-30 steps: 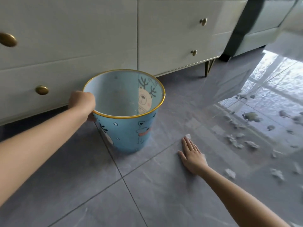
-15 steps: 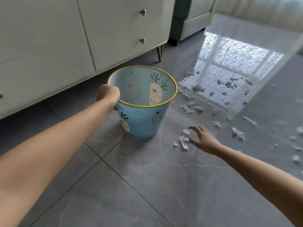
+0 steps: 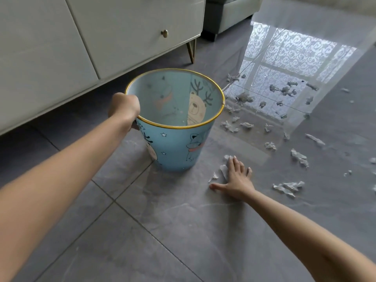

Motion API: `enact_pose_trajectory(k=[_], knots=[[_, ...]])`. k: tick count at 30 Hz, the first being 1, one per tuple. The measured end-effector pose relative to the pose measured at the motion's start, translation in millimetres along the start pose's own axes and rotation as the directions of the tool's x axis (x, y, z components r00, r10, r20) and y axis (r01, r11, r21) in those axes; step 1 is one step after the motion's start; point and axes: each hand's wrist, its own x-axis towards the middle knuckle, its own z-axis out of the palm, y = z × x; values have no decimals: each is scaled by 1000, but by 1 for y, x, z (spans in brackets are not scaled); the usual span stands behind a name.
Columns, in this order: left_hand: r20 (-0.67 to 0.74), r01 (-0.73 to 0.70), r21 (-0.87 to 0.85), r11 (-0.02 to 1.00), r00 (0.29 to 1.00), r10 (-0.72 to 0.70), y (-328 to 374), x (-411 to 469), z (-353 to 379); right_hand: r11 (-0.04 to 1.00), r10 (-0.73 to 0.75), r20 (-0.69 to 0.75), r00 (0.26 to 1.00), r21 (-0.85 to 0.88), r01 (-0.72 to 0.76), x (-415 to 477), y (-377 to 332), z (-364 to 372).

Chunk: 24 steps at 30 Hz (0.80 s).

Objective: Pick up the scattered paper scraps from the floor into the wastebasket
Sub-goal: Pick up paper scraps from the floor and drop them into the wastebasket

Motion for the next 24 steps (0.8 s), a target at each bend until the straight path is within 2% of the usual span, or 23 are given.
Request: enact_pose_trajectory(k=[3, 5, 6, 8, 11, 13, 14, 15, 17, 19, 21, 24], knots=[[6, -6, 13, 1000, 1000, 6, 1, 7, 4, 998, -45, -210, 977, 25, 51, 5, -23, 16], [2, -14, 13, 1000, 1000, 14, 0, 11, 6, 982, -162, -381, 910, 27, 186, 9, -31, 23], [6, -17, 10, 1000, 1000, 17, 0, 12, 7, 965, -248, -427, 870, -33, 259, 10, -33, 24], [10, -26, 4, 1000, 1000, 26, 1, 13, 8, 910, -415, -438, 798, -207, 359, 16, -29, 24], [10, -34, 22, 999, 999, 34, -2, 13, 8, 869, -485, -349, 802, -298, 395, 21, -23, 24], [17, -35, 25, 999, 999, 34, -3, 13, 7, 897, -439, -344, 830, -229, 379, 19, -20, 22], [14, -35, 25, 999, 999, 35, -4, 13, 7, 931, -364, -361, 859, -121, 344, 18, -19, 21], [14, -33, 27, 999, 999, 32, -5, 14, 7, 954, -246, -371, 895, 70, 291, 16, -20, 18], [6, -42, 32, 999, 999, 41, -5, 16, 6, 877, 3, -429, 903, 435, 204, 11, -28, -6], [2, -35, 11, 999, 999, 35, -4, 17, 7, 814, 106, -563, 820, 522, 253, 8, -43, -44], [12, -26, -8, 1000, 1000, 26, -5, 15, 6, 757, 95, -689, 718, 519, 398, 3, -65, -87], [4, -37, -23, 999, 999, 37, -8, 5, 5, 596, 100, -813, 574, 511, 620, -8, -104, -146]])
